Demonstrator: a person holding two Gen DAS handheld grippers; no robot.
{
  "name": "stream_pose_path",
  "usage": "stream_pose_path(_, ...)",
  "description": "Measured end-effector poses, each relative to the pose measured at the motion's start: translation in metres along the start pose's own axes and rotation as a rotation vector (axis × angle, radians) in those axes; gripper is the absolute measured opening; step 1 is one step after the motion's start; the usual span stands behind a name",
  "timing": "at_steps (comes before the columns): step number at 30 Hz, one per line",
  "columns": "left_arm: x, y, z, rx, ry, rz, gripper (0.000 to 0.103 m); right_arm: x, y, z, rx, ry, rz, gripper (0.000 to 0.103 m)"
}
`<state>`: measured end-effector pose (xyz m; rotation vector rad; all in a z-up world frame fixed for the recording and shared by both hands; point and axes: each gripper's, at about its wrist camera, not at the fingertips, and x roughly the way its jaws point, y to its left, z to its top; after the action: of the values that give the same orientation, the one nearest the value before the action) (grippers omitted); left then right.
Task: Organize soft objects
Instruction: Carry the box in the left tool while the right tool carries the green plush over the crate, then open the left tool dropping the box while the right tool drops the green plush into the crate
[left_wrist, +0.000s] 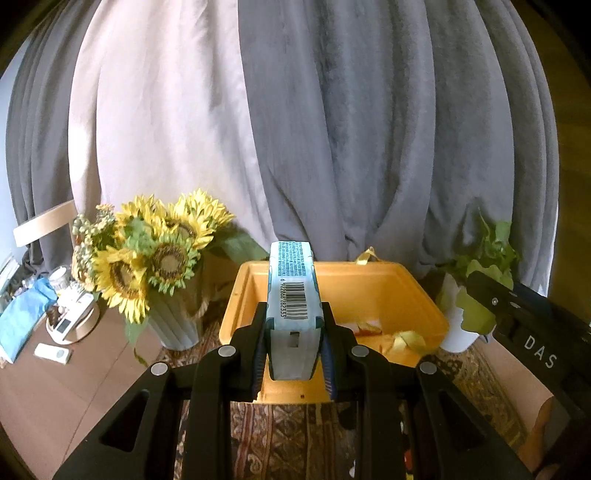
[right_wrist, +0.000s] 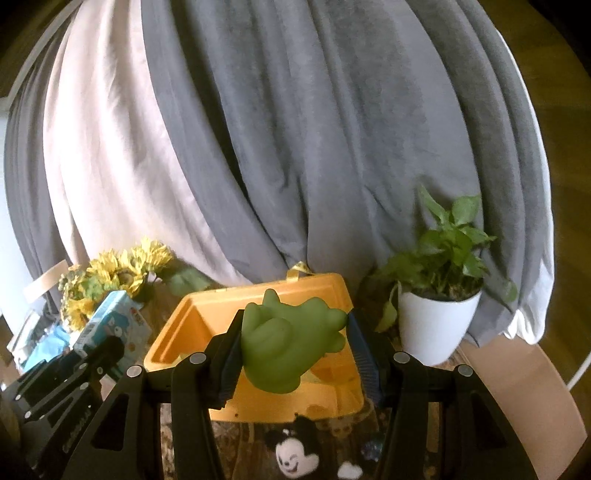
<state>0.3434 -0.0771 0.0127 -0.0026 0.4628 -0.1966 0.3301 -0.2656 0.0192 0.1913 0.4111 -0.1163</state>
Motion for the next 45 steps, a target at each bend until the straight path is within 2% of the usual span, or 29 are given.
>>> stream_pose_path(8,0.037,0.005,0.016,0.006,-0.002,-0.002,0.026,0.044,0.004,0.016,-0.018,0.014,0.008,0.054)
stream_pose_path(16,0.079,0.006,0.022,0.018,0.028,-0.005,0.026,0.090,0.003,0.021,-0.032,0.057,0.005,0.054)
stream_pose_path(25,0.121,0.001,0.022,0.061,0.069,0.000,0.026,0.143,-0.004,0.022,-0.020,0.172,0.000,0.054)
stream_pose_path(32,0.157,-0.002,0.021,0.083,0.143,-0.008,0.026,0.182,-0.006,0.018,-0.008,0.309,0.002,0.054)
stream_pose_path(41,0.200,-0.001,0.017,0.076,0.305,-0.067,0.027,0.210,-0.003,0.011,-0.026,0.429,0.020,0.055)
stream_pose_path(42,0.203,-0.002,0.016,0.081,0.320,-0.066,0.031,0.213,-0.004,0.010,-0.025,0.448,0.024,0.057)
stream_pose_path(45,0.211,-0.002,0.014,0.083,0.351,-0.060,0.055,0.220,-0.005,0.006,-0.014,0.494,0.033,0.061)
